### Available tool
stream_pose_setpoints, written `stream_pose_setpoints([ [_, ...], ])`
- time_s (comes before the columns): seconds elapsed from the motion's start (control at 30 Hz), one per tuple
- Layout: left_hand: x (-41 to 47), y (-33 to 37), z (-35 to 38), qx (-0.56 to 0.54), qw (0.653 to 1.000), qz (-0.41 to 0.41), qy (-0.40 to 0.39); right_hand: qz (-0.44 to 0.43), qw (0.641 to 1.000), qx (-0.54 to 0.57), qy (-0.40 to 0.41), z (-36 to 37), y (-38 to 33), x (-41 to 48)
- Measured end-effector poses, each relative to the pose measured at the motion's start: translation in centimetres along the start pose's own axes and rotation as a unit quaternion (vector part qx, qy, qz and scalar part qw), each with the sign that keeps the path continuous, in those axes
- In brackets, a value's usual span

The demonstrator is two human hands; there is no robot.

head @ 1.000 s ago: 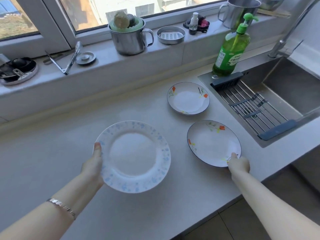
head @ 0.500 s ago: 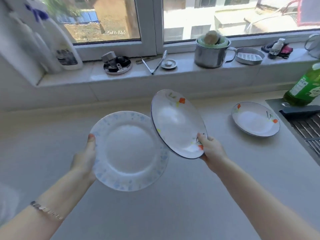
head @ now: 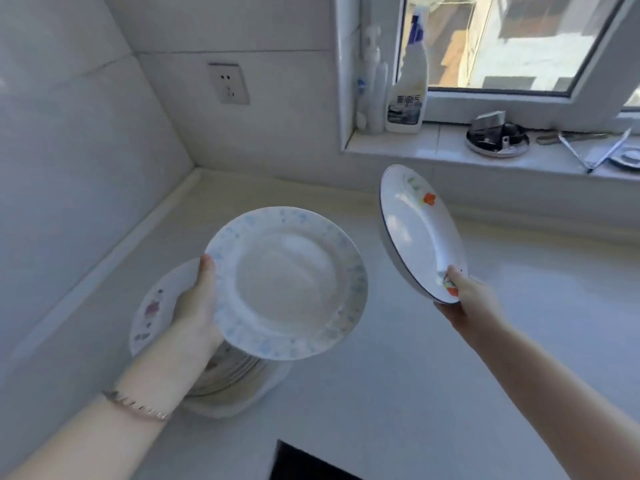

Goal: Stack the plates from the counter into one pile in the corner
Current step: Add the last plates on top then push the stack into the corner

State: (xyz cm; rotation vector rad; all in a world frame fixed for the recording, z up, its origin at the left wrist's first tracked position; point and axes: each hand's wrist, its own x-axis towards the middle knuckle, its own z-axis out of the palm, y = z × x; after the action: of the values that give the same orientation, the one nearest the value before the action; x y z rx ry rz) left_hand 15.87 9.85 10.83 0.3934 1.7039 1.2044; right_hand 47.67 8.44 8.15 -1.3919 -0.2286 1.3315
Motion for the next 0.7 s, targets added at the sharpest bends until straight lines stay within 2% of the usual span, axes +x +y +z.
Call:
stream_pose_setpoints([
  [0.13,2.9,1.2,-4.0,-0.012,0.997,0.004,0.07,0.022,1.0,-0.002,-0.01,4.1,2.2,-0.5],
  [0.5,7.5,-0.5,-11.1,-0.003,0.99,-0.045,0.131,0.032,0.996,-0.078,-0.039,11.0,4.7,0.0],
  [0.57,7.8,-0.5,-11.6,0.041,0.987,-0.027,0.15,0.036,0.994,-0.089,-0.043,11.9,5.1,0.1],
  [0.7,8.1,-0.3,-12.9,0.249,0.953,0.078,0.154,0.045,0.991,-0.119,-0.05,13.2,6.2,0.0],
])
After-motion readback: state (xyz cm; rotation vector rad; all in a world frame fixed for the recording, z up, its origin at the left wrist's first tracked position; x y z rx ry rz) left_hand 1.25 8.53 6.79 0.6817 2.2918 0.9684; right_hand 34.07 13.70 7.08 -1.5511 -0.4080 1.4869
